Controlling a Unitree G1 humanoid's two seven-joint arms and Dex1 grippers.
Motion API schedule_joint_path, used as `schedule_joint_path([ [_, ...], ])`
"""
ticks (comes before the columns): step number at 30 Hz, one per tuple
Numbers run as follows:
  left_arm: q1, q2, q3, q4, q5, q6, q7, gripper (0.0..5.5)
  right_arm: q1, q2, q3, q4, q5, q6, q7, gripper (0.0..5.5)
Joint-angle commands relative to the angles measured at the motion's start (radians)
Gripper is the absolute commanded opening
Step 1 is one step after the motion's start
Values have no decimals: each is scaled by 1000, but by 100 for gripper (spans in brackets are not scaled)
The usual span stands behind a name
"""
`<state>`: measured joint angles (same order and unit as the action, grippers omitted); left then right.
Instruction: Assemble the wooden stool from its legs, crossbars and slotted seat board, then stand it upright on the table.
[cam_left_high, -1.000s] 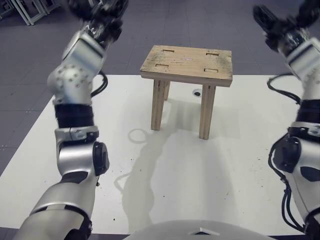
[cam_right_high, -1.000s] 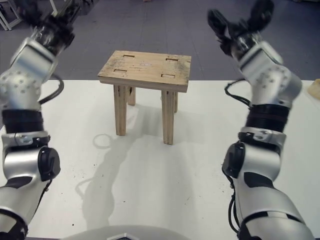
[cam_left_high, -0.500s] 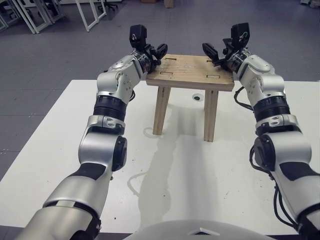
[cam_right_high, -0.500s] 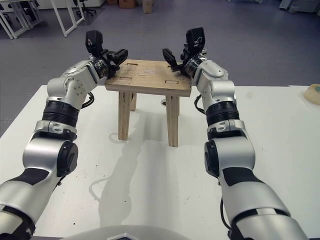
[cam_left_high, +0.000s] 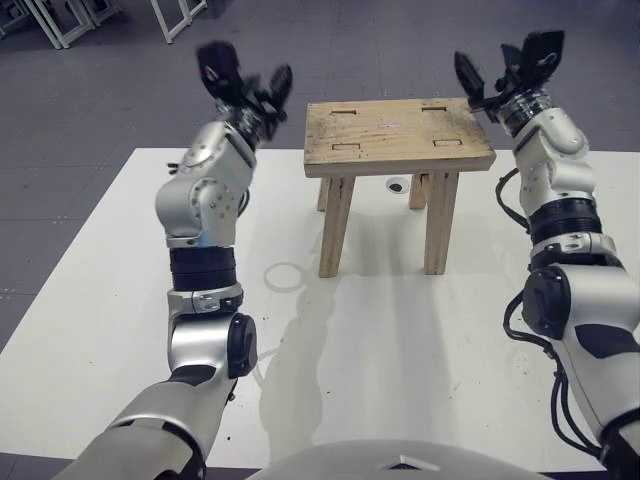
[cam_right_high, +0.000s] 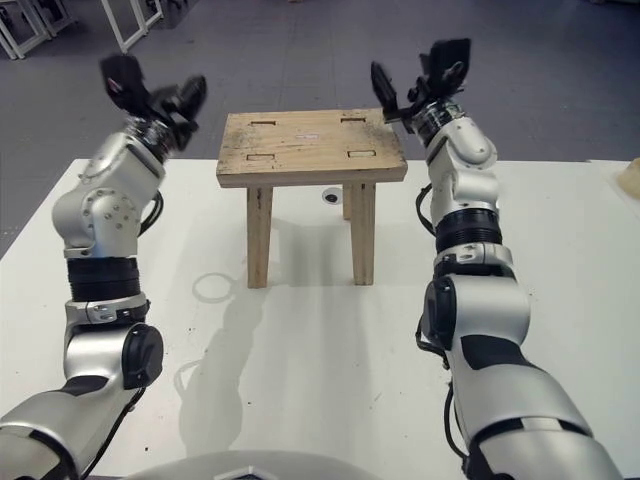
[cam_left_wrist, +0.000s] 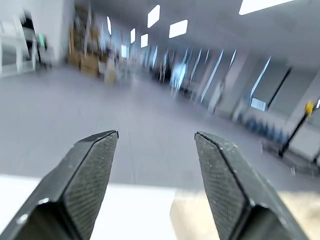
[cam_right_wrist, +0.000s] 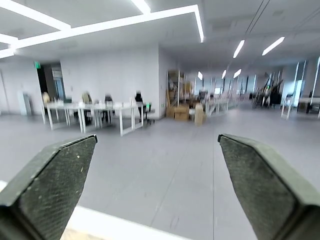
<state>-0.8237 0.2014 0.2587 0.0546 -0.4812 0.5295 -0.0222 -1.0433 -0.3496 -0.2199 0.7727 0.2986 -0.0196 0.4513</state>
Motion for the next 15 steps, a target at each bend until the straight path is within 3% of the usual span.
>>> schedule_joint_path([
  [1,198,10,-2,-201,68,-102,-4,285,194,-5,-21,-477,59,202,-96,449],
  [7,667,1,-84,-417,278,-308,-11,285,661,20,-92,-1069,103,401,-235,449],
  [12,946,-21,-169,-417,401,-494,-36,285,1088,120,-20,-1253,24,346,-276,449],
  [15,1008,-34,-217,-404,439,-540,-44,285,1226,169,73,-1273,-40,296,-287,449],
])
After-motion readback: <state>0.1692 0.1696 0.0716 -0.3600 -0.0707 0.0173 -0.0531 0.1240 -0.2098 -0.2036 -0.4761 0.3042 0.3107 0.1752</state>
